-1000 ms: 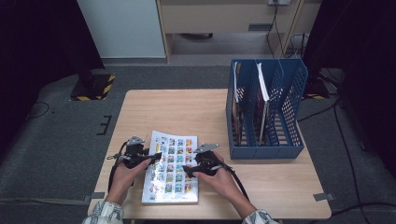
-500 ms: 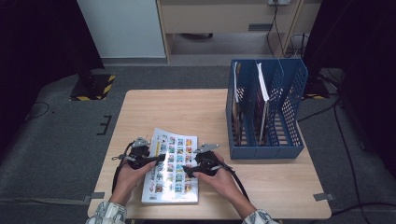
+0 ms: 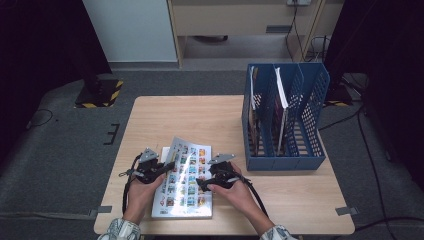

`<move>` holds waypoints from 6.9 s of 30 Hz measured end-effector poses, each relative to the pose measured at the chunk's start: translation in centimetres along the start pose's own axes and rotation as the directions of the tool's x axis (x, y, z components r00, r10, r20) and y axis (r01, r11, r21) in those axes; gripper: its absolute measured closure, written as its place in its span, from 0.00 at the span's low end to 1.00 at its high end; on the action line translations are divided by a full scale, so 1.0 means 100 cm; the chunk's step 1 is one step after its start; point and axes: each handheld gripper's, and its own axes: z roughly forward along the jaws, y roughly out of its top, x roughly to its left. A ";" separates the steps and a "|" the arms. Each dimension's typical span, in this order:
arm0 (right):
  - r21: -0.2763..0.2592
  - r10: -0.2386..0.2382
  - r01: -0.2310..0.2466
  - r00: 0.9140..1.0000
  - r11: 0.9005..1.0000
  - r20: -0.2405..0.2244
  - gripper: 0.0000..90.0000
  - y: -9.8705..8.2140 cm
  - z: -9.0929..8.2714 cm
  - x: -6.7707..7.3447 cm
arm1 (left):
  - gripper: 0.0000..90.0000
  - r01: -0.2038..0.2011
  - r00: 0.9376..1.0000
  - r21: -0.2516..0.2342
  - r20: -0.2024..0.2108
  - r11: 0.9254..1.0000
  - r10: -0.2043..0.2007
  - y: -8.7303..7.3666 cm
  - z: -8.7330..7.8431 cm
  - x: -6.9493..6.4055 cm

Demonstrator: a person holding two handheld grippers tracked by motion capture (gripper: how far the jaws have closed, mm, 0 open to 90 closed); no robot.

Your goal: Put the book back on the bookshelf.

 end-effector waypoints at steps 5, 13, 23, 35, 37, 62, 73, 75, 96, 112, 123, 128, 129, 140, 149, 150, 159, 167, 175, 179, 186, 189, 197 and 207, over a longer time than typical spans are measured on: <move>0.004 0.010 -0.010 1.000 1.000 -0.005 0.11 -0.001 0.000 -0.001 | 0.94 0.000 1.000 -0.008 0.006 1.000 0.000 0.002 -0.002 -0.002; -0.001 0.032 -0.032 0.999 0.999 -0.024 0.10 -0.001 0.002 -0.001 | 0.85 -0.001 1.000 0.071 0.020 0.997 0.000 -0.002 0.002 0.006; -0.002 0.025 -0.025 0.999 1.000 -0.035 0.10 -0.002 0.003 0.001 | 0.64 -0.012 0.999 0.106 0.050 0.994 0.006 -0.007 0.011 0.005; 0.002 0.020 -0.020 0.999 1.000 -0.040 0.09 -0.002 0.003 0.001 | 0.95 -0.023 0.996 0.011 0.089 1.000 0.022 0.004 -0.003 -0.005; 0.003 0.017 -0.017 0.999 1.000 -0.047 0.08 -0.002 0.002 0.001 | 0.95 -0.030 0.995 -0.001 0.090 1.000 0.030 0.006 -0.005 -0.006; -0.004 0.104 -0.106 0.979 0.994 -0.173 0.05 0.002 0.006 -0.003 | 0.95 -0.010 0.989 -0.143 0.146 0.990 0.031 0.018 -0.025 -0.010; -0.002 0.062 -0.062 0.989 0.998 -0.131 0.07 0.002 0.008 0.001 | 0.90 -0.024 0.999 -0.033 0.024 0.999 0.025 0.008 -0.010 0.004; -0.004 0.059 -0.060 0.991 0.998 -0.121 0.07 0.002 0.008 0.003 | 0.84 -0.032 0.999 -0.015 -0.022 0.999 0.032 0.005 -0.007 0.008; -0.018 0.036 -0.038 0.994 0.999 -0.102 0.06 -0.001 0.009 0.006 | 0.43 -0.085 0.988 0.092 -0.122 0.992 0.096 -0.018 0.000 0.030; -0.029 0.063 -0.066 0.991 0.997 -0.115 0.06 0.008 0.018 0.003 | 0.43 -0.002 0.995 0.106 -0.102 0.994 0.013 -0.020 -0.001 0.031; -0.025 0.062 -0.066 0.991 0.998 -0.119 0.08 0.016 0.026 0.003 | 0.43 0.000 0.995 0.106 -0.103 0.994 0.011 -0.021 -0.001 0.031; -0.019 0.057 -0.060 0.991 0.998 -0.125 0.08 0.020 0.031 0.004 | 0.42 0.000 0.995 0.106 -0.104 0.994 0.011 -0.021 -0.001 0.031; -0.018 0.064 -0.067 0.990 0.998 -0.125 0.08 0.021 0.031 0.004 | 0.42 0.001 0.995 0.107 -0.103 0.994 0.010 -0.021 -0.001 0.031; 0.003 0.061 -0.061 0.993 0.998 -0.105 0.09 0.033 0.043 0.012 | 0.42 0.013 0.994 0.106 -0.106 0.994 -0.002 -0.021 -0.001 0.031; 0.015 0.092 -0.091 0.988 0.996 -0.125 0.20 0.035 0.040 0.005 | 0.41 0.015 0.995 0.107 -0.104 0.994 -0.004 -0.021 -0.001 0.031; 0.015 0.089 -0.088 0.988 0.996 -0.125 0.20 0.035 0.040 0.004 | 0.41 0.015 0.995 0.107 -0.103 0.994 -0.004 -0.021 -0.001 0.031; 0.017 0.095 -0.094 0.985 0.995 -0.141 0.30 0.045 0.033 0.006 | 0.42 0.010 0.995 0.105 -0.099 0.994 0.000 -0.021 -0.001 0.033; 0.010 0.090 -0.089 0.983 0.996 -0.160 0.30 0.047 0.032 0.011 | 0.41 0.007 0.995 0.106 -0.103 0.994 0.004 -0.021 -0.001 0.032; 0.038 0.135 -0.131 0.980 0.991 -0.145 0.34 0.049 0.037 0.013 | 0.41 0.003 0.994 0.106 -0.106 0.994 0.009 -0.021 -0.001 0.031; 0.023 0.172 -0.171 0.975 0.985 -0.141 0.49 0.052 0.034 0.011 | 0.41 0.009 0.994 0.109 -0.109 0.994 0.003 -0.021 -0.002 0.032; -0.013 0.204 -0.207 0.972 0.978 -0.119 0.70 0.060 0.030 0.010 | 0.40 0.001 0.993 0.106 -0.118 0.994 0.012 -0.021 -0.003 0.032; -0.035 0.207 -0.213 0.970 0.976 -0.123 0.74 0.063 0.028 0.010 | 0.35 -0.007 0.993 0.109 -0.116 0.994 0.020 -0.020 -0.002 0.031; -0.073 0.111 -0.118 0.990 0.990 -0.092 0.78 0.074 0.019 0.013 | 0.22 -0.007 0.997 0.096 -0.071 0.995 0.013 -0.018 0.001 0.031; -0.172 0.010 -0.017 0.999 0.985 -0.040 0.80 0.080 0.003 0.017 | 0.20 -0.005 1.000 0.118 0.012 0.993 0.004 -0.021 0.004 0.030</move>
